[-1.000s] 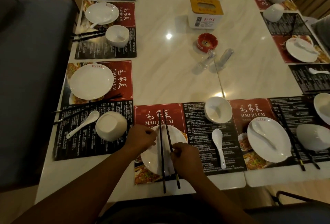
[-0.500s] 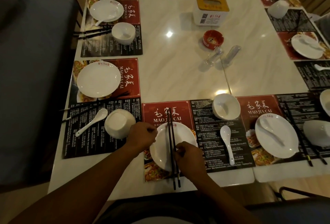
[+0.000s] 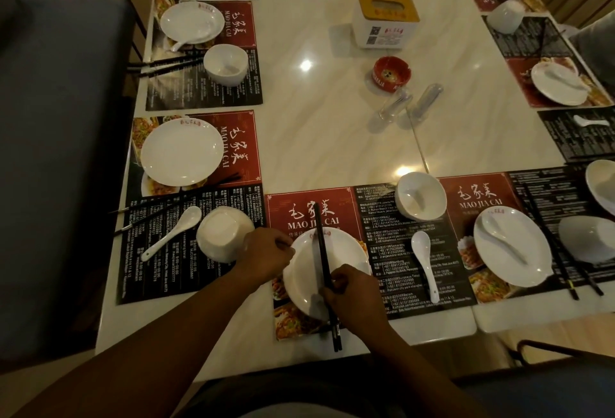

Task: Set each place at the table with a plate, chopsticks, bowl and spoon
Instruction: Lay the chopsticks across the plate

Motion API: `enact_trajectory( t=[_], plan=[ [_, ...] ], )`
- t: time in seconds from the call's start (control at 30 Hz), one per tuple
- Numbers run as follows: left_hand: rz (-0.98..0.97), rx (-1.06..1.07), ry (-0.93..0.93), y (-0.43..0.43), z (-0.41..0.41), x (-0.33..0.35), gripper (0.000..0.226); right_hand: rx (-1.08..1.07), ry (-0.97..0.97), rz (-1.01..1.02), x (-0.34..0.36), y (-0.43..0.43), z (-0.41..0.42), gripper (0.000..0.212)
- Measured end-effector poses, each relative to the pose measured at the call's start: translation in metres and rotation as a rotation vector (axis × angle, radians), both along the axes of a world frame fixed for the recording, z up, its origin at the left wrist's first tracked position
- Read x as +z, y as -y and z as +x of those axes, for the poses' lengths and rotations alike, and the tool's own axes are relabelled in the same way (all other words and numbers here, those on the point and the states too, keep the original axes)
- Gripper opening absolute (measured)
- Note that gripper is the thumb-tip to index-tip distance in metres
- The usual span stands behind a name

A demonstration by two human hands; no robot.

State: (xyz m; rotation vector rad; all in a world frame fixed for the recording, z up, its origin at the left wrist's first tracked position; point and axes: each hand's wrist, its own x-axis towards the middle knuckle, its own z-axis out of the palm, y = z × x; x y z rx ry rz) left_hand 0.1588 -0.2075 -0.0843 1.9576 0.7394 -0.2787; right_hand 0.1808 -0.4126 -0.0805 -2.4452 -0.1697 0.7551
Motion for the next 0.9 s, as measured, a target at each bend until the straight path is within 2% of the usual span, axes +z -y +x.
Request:
enact_trajectory(
  t=[0.3, 0.7, 0.9],
  plan=[
    [0.020, -0.022, -0.019, -0.0018, 0.0002, -0.0034, 0.023, -0.008, 0.013, -0.013, 0.0019, -0.0006, 0.0002, 0.033],
    [0.018, -0.028, -0.015, -0.0021, -0.0003, -0.0040, 0.022, 0.014, 0.010, -0.014, 0.0020, 0.0002, -0.0013, 0.029],
    [0.074, -0.035, -0.005, -0.0053, -0.0057, -0.0086, 0.020, -0.036, 0.039, -0.010, -0.0015, 0.0052, 0.0049, 0.035]
  ],
)
